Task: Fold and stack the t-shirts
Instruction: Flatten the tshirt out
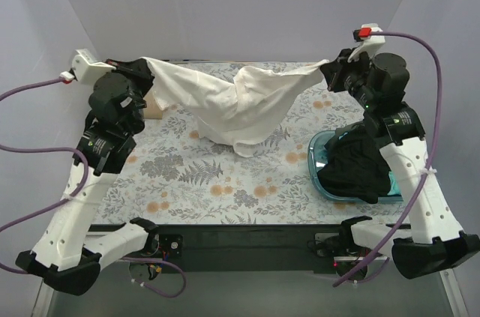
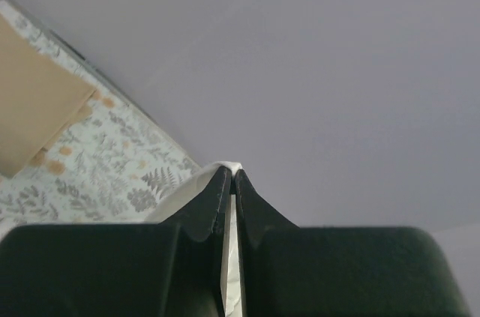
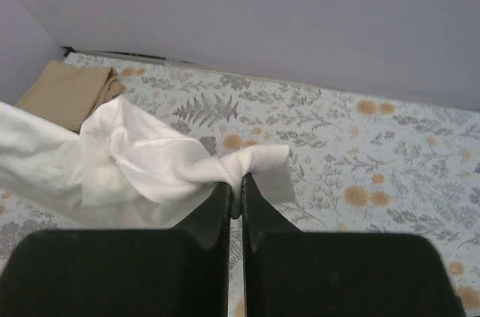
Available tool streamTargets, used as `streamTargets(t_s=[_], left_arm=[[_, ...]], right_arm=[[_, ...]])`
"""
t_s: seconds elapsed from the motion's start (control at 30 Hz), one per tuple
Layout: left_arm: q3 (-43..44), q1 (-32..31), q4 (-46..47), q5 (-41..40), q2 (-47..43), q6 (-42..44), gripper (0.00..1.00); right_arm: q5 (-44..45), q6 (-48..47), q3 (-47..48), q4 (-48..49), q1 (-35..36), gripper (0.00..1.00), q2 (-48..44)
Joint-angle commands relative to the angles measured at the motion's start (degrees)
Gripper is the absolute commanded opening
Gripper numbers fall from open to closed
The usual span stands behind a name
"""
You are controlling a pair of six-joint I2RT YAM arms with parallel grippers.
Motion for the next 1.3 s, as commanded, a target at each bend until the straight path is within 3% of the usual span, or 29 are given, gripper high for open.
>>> streamTargets(t_s=[0.0,0.27,0.53,0.67,0.9,1.0,1.03,1.07,1.17,1.27], left_arm=[[6.83,0.27,4.35,-0.38,-4.3,8.46,0.0],[16.6,0.36,4.89,1.56,-8.61,14.27,0.0],[19.5,0.27,8.05,-4.15,-8.53,19.81,0.0],[19.23,0.36,13.41,-7.76,-4.23,23.5,0.0],[21.25,0.62,22.11,-10.4,11.31,29.91,0.0],[29.49,4.3,18.46,-3.92,19.93,27.04,0.0],[32.74,8.84,15.64,-0.59,24.65,24.85,0.0],[42.17,11.67,8.13,7.28,27.04,17.69,0.0],[55.31,18.98,1.65,15.69,33.13,12.44,0.0],[53.8,19.87,3.56,17.2,30.96,14.09,0.0]], right_arm=[[-1.76,-4.02,8.16,0.65,-0.11,0.01,-5.54],[-0.35,-9.02,18.53,-2.16,-0.19,0.01,-9.94],[0.35,-10.97,23.99,-2.69,-0.11,0.01,-8.19],[-0.71,-11.32,26.37,-2.61,-0.19,0.01,-3.72],[-1.24,-13.6,31.02,2.4,-0.11,0.01,9.53],[1.04,-14.39,39.27,3.37,-0.28,0.01,18.13],[1.4,-14.83,42.69,3.37,-0.37,0.01,20.35],[2.18,-14.84,48.72,3.37,-0.46,0.01,24.29],[2.19,-14.57,56.67,4.76,-0.81,0.01,27.4],[4.9,-15.1,54.6,7.23,-1.07,0.01,25.75]])
